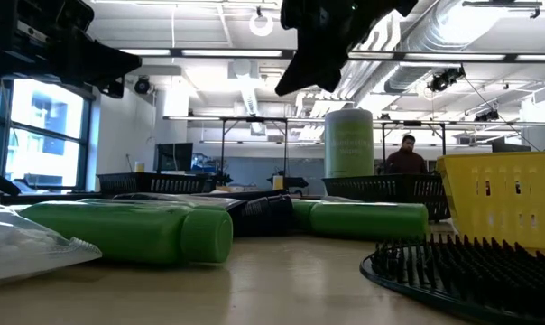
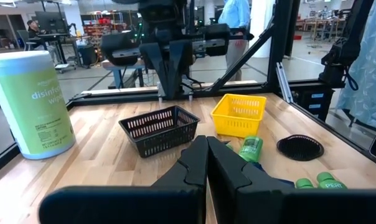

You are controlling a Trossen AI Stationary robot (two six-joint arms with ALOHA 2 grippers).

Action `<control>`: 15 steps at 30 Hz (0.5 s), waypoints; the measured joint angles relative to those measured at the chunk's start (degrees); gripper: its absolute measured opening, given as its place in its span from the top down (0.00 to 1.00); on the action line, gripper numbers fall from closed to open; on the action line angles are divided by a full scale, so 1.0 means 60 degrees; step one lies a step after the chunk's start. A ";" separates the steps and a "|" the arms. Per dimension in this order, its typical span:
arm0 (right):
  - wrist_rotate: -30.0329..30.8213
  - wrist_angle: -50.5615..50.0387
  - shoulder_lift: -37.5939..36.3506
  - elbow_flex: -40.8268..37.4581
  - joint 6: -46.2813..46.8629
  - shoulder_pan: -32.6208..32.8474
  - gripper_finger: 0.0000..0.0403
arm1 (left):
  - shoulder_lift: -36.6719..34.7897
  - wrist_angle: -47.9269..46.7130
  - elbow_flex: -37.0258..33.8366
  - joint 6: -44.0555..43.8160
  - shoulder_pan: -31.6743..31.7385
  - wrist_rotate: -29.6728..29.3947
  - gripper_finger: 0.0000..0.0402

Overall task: Pick & Place Travel size toiletries
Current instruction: Put the shampoo bottle into the top right black bin

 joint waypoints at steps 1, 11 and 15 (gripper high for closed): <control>-0.0003 0.0027 0.0000 0.0000 0.0002 0.0000 0.99 | 0.0000 -0.0003 0.0000 0.0000 0.0003 0.0003 1.00; -0.0031 0.0001 0.0000 0.0000 0.0019 0.0000 0.99 | -0.0003 -0.0025 0.0000 0.0000 0.0001 0.0000 1.00; -0.0280 -0.0129 0.0000 0.0000 -0.0043 0.0003 0.97 | -0.0002 -0.0025 0.0000 -0.0002 0.0001 0.0000 1.00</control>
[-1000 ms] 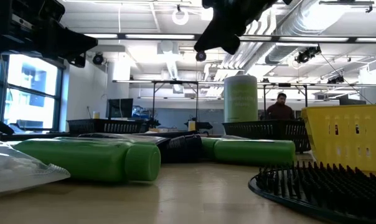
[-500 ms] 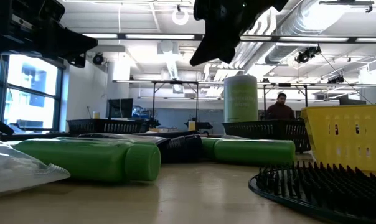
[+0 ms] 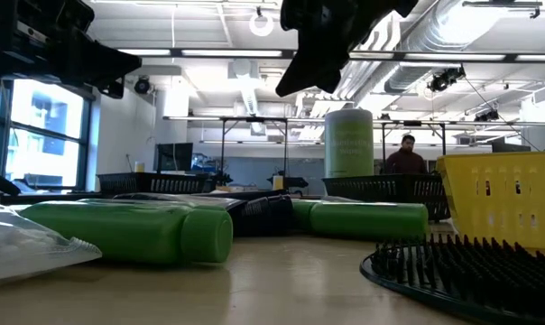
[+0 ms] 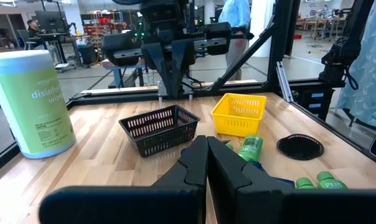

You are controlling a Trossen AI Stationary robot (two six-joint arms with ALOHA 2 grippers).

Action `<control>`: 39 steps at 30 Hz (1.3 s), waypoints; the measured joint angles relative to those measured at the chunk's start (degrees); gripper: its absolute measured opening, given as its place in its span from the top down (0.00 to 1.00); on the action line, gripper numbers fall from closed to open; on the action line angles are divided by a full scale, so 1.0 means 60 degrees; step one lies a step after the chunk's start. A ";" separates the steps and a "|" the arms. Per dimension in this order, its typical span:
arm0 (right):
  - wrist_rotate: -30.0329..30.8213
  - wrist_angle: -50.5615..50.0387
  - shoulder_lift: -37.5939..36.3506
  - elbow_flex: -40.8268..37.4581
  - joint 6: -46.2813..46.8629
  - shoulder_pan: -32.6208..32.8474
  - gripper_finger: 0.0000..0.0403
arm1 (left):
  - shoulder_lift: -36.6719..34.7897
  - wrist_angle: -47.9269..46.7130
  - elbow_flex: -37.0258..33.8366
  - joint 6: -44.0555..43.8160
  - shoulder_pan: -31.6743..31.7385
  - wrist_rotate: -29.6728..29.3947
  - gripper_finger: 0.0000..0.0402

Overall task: Pick & Place Travel size toiletries
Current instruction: Put the shampoo bottle into the top right black bin

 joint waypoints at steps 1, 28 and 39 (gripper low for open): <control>-0.0007 -0.0024 0.0000 0.0000 -0.0039 0.0021 0.96 | 0.0000 0.0000 0.0000 0.0001 0.0001 0.0000 1.00; 0.0739 0.0463 -0.0015 0.0000 -0.0349 0.0143 0.32 | 0.0001 -0.0007 0.0000 0.0002 0.0001 -0.0004 1.00; 0.0737 0.0529 -0.0015 -0.0033 -0.0345 0.0143 0.32 | 0.0002 -0.0226 0.0000 0.0002 -0.0001 -0.0004 1.00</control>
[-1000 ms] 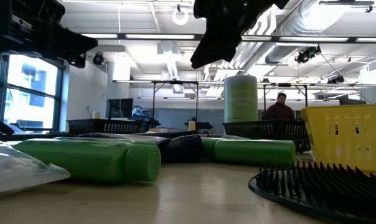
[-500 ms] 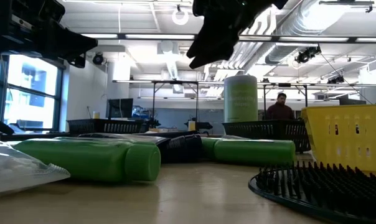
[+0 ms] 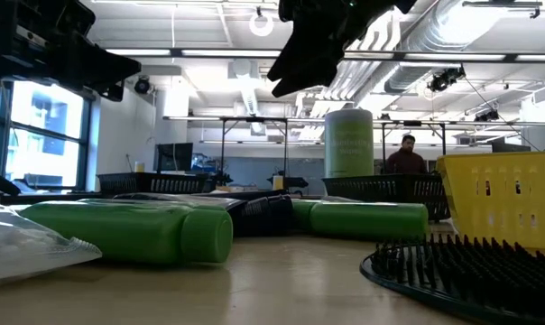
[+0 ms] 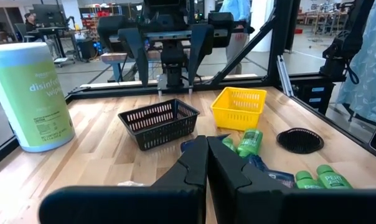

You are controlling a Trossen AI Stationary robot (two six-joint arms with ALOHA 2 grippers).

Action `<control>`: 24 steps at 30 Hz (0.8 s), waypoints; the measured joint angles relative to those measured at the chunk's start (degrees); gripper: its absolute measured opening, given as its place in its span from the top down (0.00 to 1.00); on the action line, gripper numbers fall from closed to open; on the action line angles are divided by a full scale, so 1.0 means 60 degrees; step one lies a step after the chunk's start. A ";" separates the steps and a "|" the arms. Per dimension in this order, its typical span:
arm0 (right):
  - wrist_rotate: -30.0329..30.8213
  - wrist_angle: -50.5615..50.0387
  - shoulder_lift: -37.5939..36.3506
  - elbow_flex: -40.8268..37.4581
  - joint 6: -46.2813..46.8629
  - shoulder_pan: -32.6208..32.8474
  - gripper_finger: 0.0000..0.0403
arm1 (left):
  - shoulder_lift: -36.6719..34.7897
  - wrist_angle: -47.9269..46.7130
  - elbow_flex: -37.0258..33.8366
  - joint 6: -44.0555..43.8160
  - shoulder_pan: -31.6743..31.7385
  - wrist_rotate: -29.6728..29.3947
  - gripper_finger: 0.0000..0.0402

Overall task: Pick & Place Travel size toiletries
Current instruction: Put the shampoo bottle into the top right black bin

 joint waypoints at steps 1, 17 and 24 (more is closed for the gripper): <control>-0.0001 0.0085 0.0000 -0.0056 0.0000 0.0000 0.32 | -0.0003 0.0000 0.0000 0.0000 0.0000 0.0000 1.00; -0.0765 0.0791 0.1798 -0.0237 0.0022 0.0000 0.32 | -0.0001 -0.0064 0.0000 0.0000 0.0000 -0.0004 1.00; -0.0757 0.0932 0.2519 -0.0233 0.0015 -0.0004 0.32 | -0.0003 -0.0088 0.0000 0.0000 0.0002 0.0000 1.00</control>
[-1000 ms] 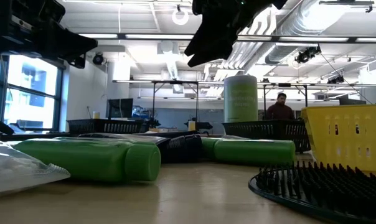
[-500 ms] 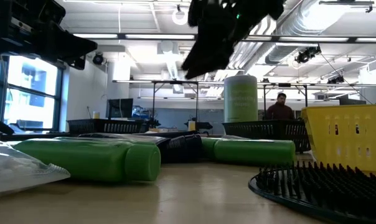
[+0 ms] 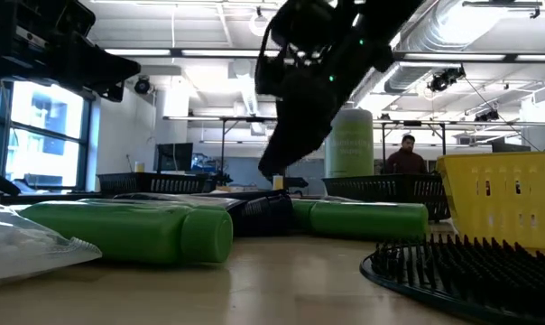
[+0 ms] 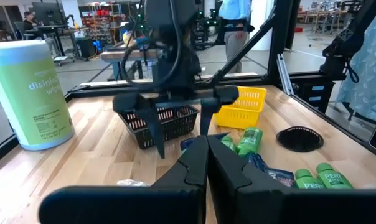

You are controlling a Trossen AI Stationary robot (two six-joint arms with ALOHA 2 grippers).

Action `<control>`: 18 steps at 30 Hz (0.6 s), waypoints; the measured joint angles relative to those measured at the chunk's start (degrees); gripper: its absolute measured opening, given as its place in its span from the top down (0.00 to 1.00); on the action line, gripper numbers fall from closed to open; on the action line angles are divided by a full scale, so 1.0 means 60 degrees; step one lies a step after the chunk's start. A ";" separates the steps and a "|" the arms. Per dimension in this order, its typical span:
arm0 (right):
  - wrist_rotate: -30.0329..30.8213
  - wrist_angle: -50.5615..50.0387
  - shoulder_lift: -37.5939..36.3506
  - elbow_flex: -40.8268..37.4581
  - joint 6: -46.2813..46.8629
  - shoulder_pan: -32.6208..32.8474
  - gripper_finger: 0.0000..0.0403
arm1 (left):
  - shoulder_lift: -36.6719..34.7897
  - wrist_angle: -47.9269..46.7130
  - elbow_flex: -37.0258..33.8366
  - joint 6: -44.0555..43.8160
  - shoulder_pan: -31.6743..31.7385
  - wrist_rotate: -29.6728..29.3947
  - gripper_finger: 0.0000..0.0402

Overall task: Pick & Place Travel size toiletries
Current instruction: Put the shampoo bottle into the top right black bin

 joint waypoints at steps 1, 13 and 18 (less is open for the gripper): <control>0.0001 0.0019 0.0086 0.0000 -0.0004 0.0000 0.32 | 0.0000 -0.0012 0.0000 0.0000 0.0002 0.0000 1.00; 0.0001 0.0098 0.0571 -0.0004 -0.0044 0.0000 0.32 | 0.0000 -0.0071 0.0000 0.0000 -0.0002 0.0000 1.00; 0.0001 0.0092 0.0571 0.0000 -0.0051 0.0000 0.32 | 0.0003 -0.0127 0.0000 0.0000 0.0002 0.0000 1.00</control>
